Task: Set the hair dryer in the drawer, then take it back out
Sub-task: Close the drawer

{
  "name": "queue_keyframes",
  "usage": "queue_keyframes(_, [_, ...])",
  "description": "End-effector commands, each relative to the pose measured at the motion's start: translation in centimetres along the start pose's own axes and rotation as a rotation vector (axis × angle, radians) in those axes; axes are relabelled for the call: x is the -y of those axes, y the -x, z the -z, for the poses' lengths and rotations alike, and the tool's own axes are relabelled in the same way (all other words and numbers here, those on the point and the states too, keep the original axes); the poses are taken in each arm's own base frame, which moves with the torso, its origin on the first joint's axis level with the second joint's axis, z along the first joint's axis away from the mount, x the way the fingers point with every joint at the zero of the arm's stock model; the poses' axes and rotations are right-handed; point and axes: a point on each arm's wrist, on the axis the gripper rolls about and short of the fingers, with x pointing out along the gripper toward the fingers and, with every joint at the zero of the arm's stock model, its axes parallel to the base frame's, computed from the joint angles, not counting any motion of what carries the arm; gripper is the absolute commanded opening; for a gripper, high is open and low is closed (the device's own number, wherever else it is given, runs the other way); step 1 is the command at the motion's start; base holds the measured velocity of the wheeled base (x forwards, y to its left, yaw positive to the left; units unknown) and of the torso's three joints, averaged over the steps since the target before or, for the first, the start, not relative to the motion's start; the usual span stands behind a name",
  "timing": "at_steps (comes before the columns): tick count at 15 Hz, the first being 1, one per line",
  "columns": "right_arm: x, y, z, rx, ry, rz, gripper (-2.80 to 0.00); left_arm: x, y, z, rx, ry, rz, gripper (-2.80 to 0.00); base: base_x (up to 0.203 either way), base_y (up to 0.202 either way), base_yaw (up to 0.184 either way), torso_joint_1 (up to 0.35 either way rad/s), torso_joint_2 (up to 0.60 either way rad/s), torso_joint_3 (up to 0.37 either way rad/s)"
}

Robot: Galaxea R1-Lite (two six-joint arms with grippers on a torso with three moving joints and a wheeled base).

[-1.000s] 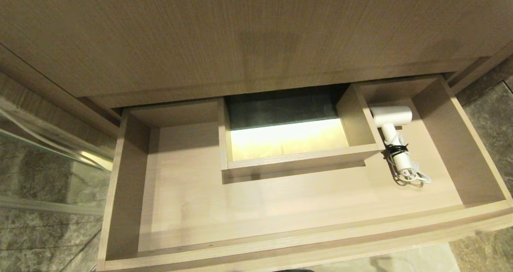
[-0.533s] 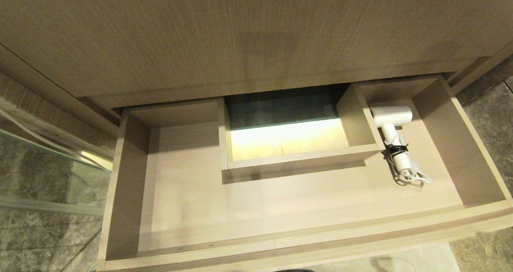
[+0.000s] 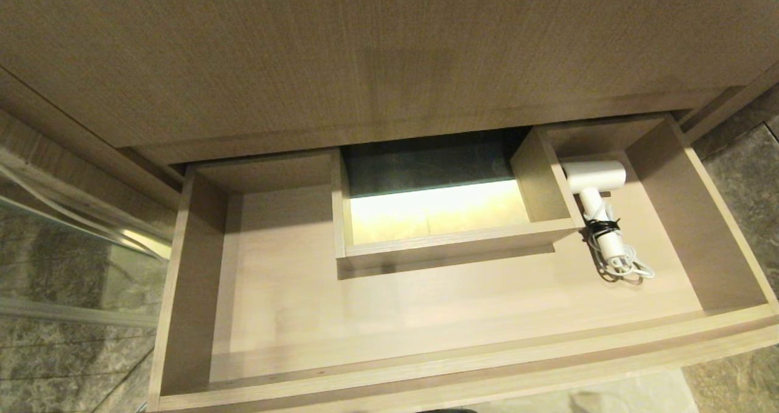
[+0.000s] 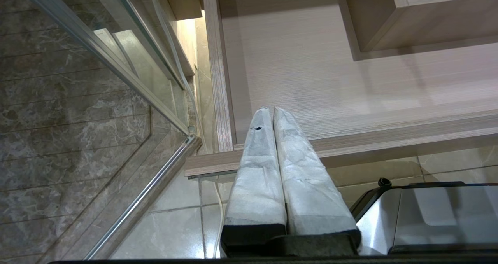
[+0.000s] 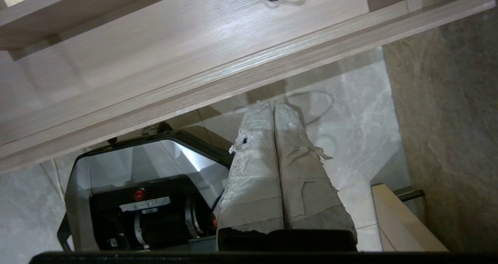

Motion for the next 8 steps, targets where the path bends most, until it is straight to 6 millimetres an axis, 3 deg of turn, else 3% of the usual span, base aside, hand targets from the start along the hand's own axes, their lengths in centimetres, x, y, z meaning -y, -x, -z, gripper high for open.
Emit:
queue_keyframes(1, [0.0, -0.3, 0.1, 0.000, -0.003, -0.011, -2.80, 0.0, 0.0, 0.0, -0.001, 0.000, 0.000, -2.80, 0.000, 0.000, 0.000, 0.000, 0.00, 0.000])
queue_keyframes(8, [0.2, -1.7, 1.9, -0.058, 0.006, -0.043, -2.80, 0.0, 0.0, 0.0, 0.000, 0.000, 0.000, -2.80, 0.000, 0.000, 0.000, 0.000, 0.00, 0.000])
